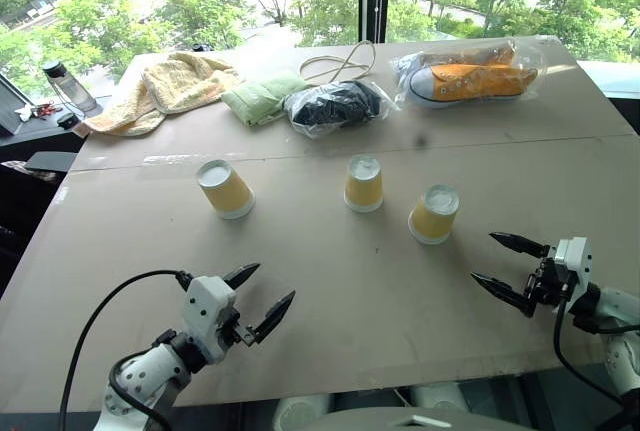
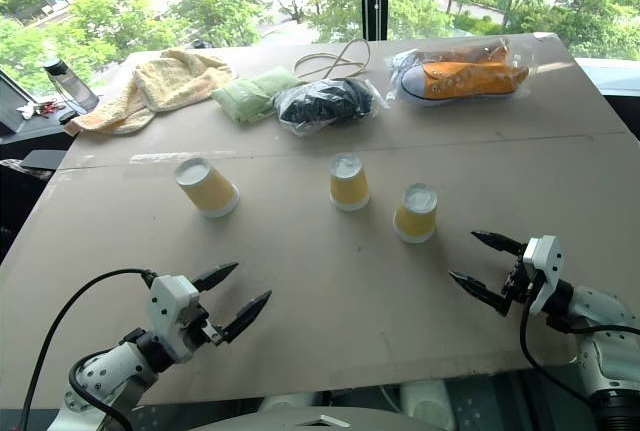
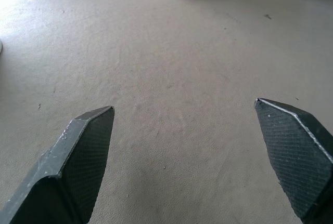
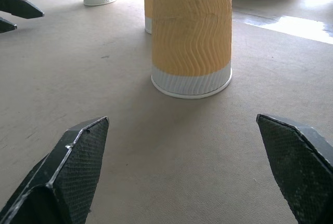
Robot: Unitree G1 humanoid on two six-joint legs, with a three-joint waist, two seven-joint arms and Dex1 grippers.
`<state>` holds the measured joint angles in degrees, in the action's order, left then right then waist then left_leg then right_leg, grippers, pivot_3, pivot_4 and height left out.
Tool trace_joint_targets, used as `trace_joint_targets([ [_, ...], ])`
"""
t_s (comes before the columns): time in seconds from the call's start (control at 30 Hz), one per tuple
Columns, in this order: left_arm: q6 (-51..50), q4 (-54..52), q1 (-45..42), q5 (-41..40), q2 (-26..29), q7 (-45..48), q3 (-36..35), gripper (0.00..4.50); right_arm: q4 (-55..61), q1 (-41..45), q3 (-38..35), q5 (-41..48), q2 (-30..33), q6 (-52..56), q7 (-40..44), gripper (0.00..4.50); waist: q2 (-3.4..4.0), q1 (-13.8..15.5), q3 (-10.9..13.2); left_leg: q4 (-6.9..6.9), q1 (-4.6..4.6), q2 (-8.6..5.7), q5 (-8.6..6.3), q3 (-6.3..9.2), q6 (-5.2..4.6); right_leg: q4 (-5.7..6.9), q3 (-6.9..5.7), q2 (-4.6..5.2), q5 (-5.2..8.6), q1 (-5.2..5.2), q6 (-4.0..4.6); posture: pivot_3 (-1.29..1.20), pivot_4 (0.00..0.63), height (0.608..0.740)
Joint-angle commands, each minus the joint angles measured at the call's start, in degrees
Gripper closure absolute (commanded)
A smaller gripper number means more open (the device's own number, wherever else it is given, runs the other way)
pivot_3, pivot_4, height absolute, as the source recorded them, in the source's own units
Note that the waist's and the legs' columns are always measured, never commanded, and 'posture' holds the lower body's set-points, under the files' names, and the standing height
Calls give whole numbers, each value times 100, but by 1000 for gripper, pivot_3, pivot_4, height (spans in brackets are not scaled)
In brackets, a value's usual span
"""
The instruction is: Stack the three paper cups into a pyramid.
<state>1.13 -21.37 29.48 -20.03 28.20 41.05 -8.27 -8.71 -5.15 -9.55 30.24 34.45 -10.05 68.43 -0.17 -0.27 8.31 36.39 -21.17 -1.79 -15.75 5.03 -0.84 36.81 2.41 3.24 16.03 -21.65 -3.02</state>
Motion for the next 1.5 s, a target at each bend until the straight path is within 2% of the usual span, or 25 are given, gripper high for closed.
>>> trace_joint_targets([
  [0.03,43,-159,13,-66,24,48,-44,78,229,9,-153,56,60,6,34,0,0,0,0,0,0,0,0,0,0,0,0,0,0,0,0,0,150,740],
  [0.9,166,22,-189,20,-50,69,-68,78,233,116,-143,-83,10,-46,-122,0,0,-16,0,3,3,-1,0,-1,0,3,-1,-4,-1,2,-1,0,150,740],
  [1.03,143,-8,-253,-104,54,181,-191,78,539,278,-201,85,17,134,-252,0,0,-21,0,3,4,-1,0,-1,0,4,-1,-4,-1,3,-1,0,150,740],
  [1.1,-102,-153,-347,-719,232,541,-391,78,840,375,-171,178,118,396,-294,0,0,-37,0,5,5,-1,1,-1,0,8,-1,-5,-1,3,-1,0,150,740],
  [1.23,-453,-477,-526,-1725,929,1432,-894,78,1524,719,-170,333,380,1091,-535,0,1,-35,1,9,7,2,1,5,1,20,-6,-7,-1,2,-1,0,150,740],
  [1.37,-1015,-548,-1018,-2245,1805,1862,-1429,78,2208,1727,222,48,619,2443,-1513,0,7,-48,4,16,6,1,1,4,1,23,-5,-7,-1,1,0,0,150,740],
  [1.5,-1462,-488,-1465,-2482,2305,2038,-1668,78,2533,2750,966,-332,587,3621,-2086,0,2,-57,7,14,1,0,1,5,2,19,-9,-10,-1,-4,0,0,150,740],
])
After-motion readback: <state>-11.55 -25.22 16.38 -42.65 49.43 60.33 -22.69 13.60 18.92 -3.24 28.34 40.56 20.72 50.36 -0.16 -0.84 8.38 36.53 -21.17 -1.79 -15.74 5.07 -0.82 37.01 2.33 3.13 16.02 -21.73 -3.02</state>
